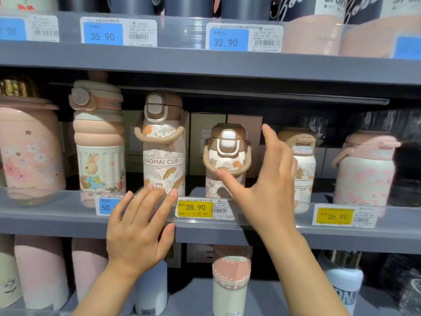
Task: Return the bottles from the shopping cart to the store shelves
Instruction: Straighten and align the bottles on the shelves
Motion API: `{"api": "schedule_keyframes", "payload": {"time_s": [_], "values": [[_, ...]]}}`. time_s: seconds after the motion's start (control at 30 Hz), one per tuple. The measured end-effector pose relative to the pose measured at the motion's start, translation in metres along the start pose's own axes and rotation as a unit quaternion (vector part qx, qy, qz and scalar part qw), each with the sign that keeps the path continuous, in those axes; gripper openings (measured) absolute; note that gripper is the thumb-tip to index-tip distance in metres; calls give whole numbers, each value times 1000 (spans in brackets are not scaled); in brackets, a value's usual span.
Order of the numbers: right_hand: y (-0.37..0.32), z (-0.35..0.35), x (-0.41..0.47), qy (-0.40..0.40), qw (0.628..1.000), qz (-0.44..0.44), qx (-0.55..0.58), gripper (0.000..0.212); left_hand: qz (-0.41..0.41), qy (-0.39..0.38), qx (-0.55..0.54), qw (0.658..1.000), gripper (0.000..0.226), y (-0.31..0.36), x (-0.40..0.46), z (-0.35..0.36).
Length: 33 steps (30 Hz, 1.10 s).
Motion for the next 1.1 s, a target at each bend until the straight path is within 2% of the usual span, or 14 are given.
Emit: {"api": "schedule_keyframes", "payload": {"time_s": [0.07,0.13,0.27,0.4,0.67,0.83,0.9,1.1], "values": [[14,-36,-6,92,995,-13,-36,82,-2,1,0,1000,46,0,1,0],[42,-58,-6,131,989,20,-72,81,-1,-2,0,1000,46,0,2,0],[81,-48,5,32,984,134,-113,108,-5,-5,-1,1000,46,0,1,0],[87,-39,9,-12,980,158,-121,121,-5,-6,-2,1000,46,0,0,0],[88,-45,7,-15,991,126,-47,103,-3,2,2,1000,45,0,0,0],[95,-36,10,-42,970,209,-116,126,0,-2,-1,1000,45,2,0,0],[94,-37,12,-36,970,211,-116,127,-1,-4,-3,1000,46,1,1,0],[101,-39,10,-86,980,179,13,115,2,0,4,1000,46,0,1,0]]}}
Point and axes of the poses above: each hand's wrist, its own x-axis towards the middle knuckle, its own z-axis out of the palm, y = z × x, the point moved 10 cm from there along x, towards the middle knuckle, and after that the axes turned 4 degrees about -y, right-handed, at the moved point
